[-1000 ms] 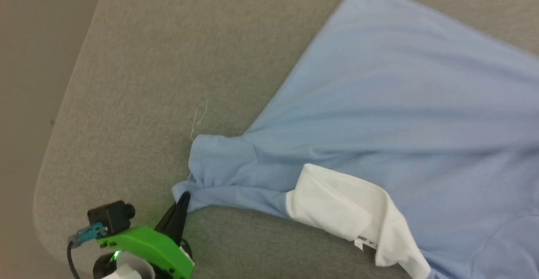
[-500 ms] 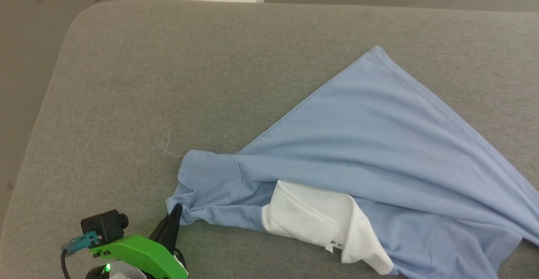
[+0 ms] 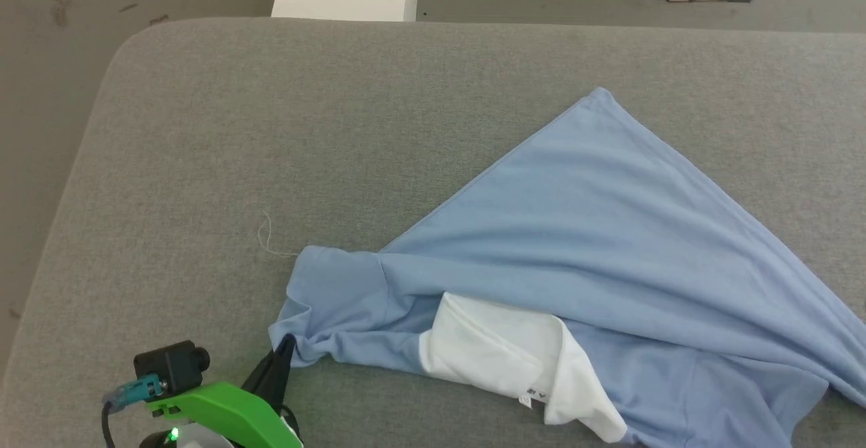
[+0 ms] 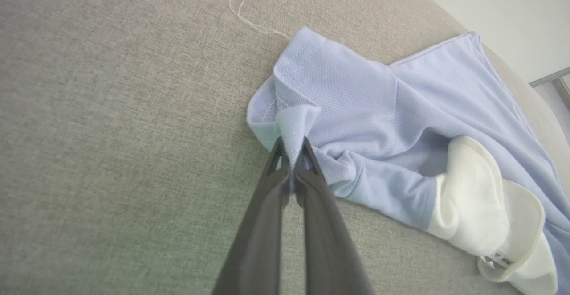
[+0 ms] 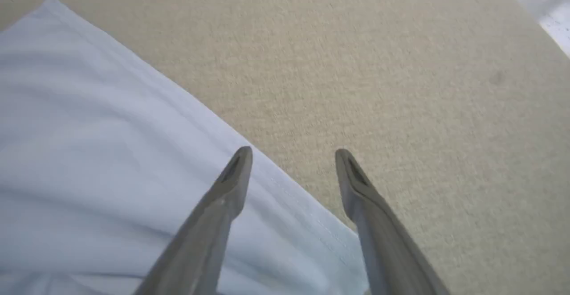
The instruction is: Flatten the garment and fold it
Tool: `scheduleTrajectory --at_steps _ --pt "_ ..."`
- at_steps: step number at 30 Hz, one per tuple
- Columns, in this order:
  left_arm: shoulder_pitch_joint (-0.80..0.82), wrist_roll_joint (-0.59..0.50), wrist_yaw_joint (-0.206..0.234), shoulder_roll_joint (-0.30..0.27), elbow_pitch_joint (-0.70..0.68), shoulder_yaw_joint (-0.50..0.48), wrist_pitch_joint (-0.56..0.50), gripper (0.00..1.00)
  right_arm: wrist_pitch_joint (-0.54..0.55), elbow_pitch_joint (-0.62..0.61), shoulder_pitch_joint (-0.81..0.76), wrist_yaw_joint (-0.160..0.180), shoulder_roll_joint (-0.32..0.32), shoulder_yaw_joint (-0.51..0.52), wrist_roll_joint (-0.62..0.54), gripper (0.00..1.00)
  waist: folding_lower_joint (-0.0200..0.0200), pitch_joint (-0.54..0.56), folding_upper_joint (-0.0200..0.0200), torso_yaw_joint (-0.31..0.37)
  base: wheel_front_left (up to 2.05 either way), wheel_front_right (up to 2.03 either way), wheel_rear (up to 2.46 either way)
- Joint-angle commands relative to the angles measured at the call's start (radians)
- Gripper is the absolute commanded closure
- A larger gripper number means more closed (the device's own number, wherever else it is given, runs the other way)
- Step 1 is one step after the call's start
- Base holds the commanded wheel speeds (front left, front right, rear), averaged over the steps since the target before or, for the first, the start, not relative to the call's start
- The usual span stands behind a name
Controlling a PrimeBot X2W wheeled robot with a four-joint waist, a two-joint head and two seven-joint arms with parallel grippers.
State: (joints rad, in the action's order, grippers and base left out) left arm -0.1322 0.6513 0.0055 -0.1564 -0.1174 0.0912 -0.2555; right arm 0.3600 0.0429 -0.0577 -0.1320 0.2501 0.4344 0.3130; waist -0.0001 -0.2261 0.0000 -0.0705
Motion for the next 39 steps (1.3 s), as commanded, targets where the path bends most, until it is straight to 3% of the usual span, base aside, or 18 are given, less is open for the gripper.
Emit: scheduleTrajectory --at_steps 1,8,13,16,20,24,33,34,35,37,38,39 --pt "-0.004 0.001 -0.001 -0.005 0.000 0.003 -0.006 1.00 -0.065 -0.012 0.053 0.001 0.015 -0.037 0.007 0.00 0.0001 -0.005 0.0000 -0.008 0.00 0.00 0.00" --pt "0.023 0.002 -0.011 -0.001 0.012 0.018 -0.001 1.00 -0.312 0.037 0.305 0.001 0.059 -0.264 0.024 0.00 0.0001 -0.044 0.0000 -0.043 0.00 0.00 0.00" --pt "0.062 -0.002 -0.023 0.003 0.025 0.035 0.005 1.00 -0.327 0.187 0.519 0.001 0.083 -0.442 0.035 0.00 0.0001 -0.101 0.0000 -0.090 0.00 0.00 0.00" --pt "0.086 -0.002 -0.030 0.010 0.037 0.044 0.011 1.00 -0.305 0.304 0.640 0.001 0.091 -0.492 0.030 0.00 0.0001 -0.134 0.0000 -0.122 0.00 0.00 0.00" --pt "0.115 -0.002 -0.042 0.021 0.059 0.061 0.021 1.00 -0.226 0.474 0.784 0.001 0.093 -0.515 0.020 0.00 0.0001 -0.172 0.0000 -0.168 0.00 0.00 0.00" --pt "0.139 0.000 -0.055 0.031 0.084 0.077 0.034 1.00 -0.068 0.614 0.893 0.001 0.093 -0.527 0.000 0.00 0.0001 -0.204 0.0000 -0.207 0.00 0.00 0.00" --pt "0.167 0.005 -0.068 0.043 0.127 0.094 0.059 1.00 0.243 0.771 1.006 0.001 0.071 -0.522 -0.056 0.02 0.0001 -0.233 0.0000 -0.238 0.00 0.00 0.00" --pt "0.169 0.006 -0.069 0.043 0.131 0.095 0.062 1.00 0.279 0.782 1.011 0.001 0.073 -0.527 -0.074 0.51 0.0001 -0.234 0.0000 -0.237 0.00 0.00 0.00" --pt "0.170 0.006 -0.069 0.044 0.133 0.096 0.063 1.00 0.312 0.790 1.013 0.001 0.075 -0.533 -0.090 0.64 0.0001 -0.234 0.0000 -0.237 0.00 0.00 0.00" --pt "0.171 0.007 -0.069 0.044 0.137 0.097 0.066 1.00 0.376 0.798 1.012 0.001 0.079 -0.550 -0.125 0.79 0.0001 -0.231 0.0000 -0.232 0.00 0.00 0.00" --pt "0.171 0.008 -0.069 0.044 0.139 0.097 0.066 1.00 0.398 0.794 1.009 0.001 0.080 -0.561 -0.139 0.96 0.0001 -0.228 0.0000 -0.229 0.00 0.00 0.00" --pt "0.170 0.008 -0.069 0.042 0.140 0.098 0.065 1.00 0.405 0.786 1.006 0.001 0.079 -0.569 -0.145 1.00 0.0001 -0.226 0.0000 -0.225 0.00 0.00 0.00"
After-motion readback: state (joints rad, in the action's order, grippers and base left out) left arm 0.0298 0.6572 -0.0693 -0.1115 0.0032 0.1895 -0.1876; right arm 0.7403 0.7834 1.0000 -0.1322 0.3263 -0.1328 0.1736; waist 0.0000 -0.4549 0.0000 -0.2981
